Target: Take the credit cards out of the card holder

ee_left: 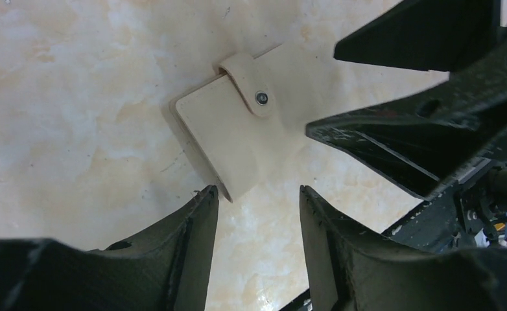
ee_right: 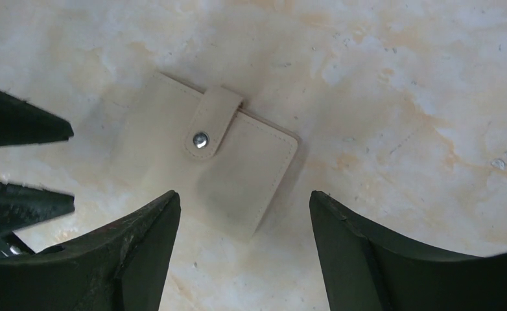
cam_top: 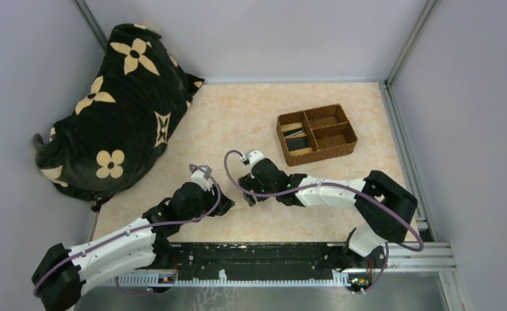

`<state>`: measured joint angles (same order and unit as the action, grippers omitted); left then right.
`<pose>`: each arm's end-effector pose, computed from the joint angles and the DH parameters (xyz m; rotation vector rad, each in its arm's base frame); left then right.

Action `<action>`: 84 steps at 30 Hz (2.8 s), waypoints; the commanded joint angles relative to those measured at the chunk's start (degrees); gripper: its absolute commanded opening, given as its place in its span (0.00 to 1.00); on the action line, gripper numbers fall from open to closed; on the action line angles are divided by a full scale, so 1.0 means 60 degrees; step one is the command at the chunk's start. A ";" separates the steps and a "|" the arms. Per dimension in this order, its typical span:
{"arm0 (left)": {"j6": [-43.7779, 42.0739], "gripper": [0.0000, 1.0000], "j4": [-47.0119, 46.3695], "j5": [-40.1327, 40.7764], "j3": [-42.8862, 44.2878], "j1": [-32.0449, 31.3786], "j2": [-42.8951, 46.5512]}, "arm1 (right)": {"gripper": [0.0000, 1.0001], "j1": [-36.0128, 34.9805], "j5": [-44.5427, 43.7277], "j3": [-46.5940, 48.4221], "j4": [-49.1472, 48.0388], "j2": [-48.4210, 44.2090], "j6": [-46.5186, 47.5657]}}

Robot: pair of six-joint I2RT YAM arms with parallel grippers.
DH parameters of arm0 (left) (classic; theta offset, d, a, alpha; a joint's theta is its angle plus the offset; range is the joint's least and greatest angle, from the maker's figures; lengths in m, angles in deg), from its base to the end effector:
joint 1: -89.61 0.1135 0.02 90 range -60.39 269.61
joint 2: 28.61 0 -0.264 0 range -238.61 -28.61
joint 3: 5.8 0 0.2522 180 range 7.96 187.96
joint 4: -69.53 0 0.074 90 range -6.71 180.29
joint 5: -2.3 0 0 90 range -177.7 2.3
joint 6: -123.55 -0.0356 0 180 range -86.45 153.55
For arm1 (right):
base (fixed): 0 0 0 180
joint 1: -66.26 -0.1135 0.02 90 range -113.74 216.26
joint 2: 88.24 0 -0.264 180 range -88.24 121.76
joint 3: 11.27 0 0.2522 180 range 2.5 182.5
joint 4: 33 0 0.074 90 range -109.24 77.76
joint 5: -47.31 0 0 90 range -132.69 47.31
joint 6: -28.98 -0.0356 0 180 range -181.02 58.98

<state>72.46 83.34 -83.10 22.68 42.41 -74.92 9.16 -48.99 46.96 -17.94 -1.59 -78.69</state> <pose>0.1182 -0.1235 0.1697 0.1112 2.2256 -0.7839 0.1694 0.2546 0.1818 -0.7508 2.2624 0.5177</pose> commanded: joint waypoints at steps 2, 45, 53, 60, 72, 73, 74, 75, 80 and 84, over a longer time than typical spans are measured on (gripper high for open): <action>0.0084 0.61 0.1419 0.1218 0.0198 -0.0517 0.0894 | 0.71 -0.0252 -0.0348 0.1052 -0.0522 0.0433 -0.0275; 0.2845 0.55 -0.0704 0.1562 -0.1920 -0.1201 -0.0300 | 0.39 0.0459 0.0774 0.2445 0.0596 0.0968 -0.0571; 0.3359 0.53 -0.0610 0.2585 -0.1775 -0.1192 -0.1251 | 0.39 0.0704 0.0965 0.3237 0.0807 0.2388 -0.0190; 0.3429 0.52 -0.0513 0.3044 -0.1601 -0.1087 -0.1587 | 0.21 0.0973 0.1111 0.2870 0.0865 0.2648 -0.0287; 0.3288 0.99 0.2466 0.3901 0.0279 -0.0102 -0.1356 | 0.47 0.0256 0.0644 0.1621 0.1019 0.1016 -0.0079; 0.3151 0.99 0.2629 0.3964 0.0395 -0.0100 -0.1254 | 0.50 0.0076 0.0429 0.1811 0.1187 0.1033 0.0004; 0.3061 0.99 0.2729 0.3965 0.0459 -0.0098 -0.1105 | 0.52 -0.0070 0.0250 0.1967 0.1299 0.1101 0.0069; 0.3031 0.99 0.2792 0.3939 0.0456 -0.0091 -0.0937 | 0.54 -0.0165 0.0191 0.2122 0.1344 0.1166 0.0099; 0.3046 0.99 0.2887 0.3562 0.0082 -0.0095 0.0067 | 0.56 -0.0320 0.0265 0.2578 0.1252 0.1645 -0.0043; 0.3556 0.73 0.3294 0.3536 -0.0450 -0.0092 0.0538 | 0.56 -0.0363 0.0492 0.2768 0.1127 0.1799 -0.0089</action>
<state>91.57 98.23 -61.71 22.79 41.56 -73.78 7.15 -45.91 60.38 -9.72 8.12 -79.13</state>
